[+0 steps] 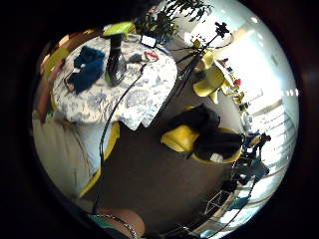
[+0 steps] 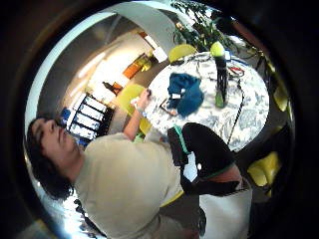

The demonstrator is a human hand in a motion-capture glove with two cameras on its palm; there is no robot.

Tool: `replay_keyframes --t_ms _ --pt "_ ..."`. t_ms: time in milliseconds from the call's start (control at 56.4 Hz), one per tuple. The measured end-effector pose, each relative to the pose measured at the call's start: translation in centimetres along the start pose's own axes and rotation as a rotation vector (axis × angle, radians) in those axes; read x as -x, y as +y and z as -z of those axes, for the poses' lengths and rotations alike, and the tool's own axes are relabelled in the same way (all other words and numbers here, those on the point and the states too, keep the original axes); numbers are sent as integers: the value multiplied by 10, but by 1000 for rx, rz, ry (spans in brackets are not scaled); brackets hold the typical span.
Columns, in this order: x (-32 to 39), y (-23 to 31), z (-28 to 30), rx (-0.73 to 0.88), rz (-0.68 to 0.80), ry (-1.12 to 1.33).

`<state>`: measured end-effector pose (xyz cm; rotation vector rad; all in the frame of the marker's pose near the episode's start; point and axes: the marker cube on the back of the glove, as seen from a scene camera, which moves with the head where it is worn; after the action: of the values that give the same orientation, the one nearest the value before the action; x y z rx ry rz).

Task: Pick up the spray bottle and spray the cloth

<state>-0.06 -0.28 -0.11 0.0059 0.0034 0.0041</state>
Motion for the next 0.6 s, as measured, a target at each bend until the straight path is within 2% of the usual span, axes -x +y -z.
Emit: replay_keyframes --t_ms 337,443,514,603 --pt "4 -18 -12 89 -21 -56" --pt "3 -21 -20 58 -55 -72" --pt "3 -21 -30 28 -103 -158" --pt "5 -17 -45 -14 -190 -383"
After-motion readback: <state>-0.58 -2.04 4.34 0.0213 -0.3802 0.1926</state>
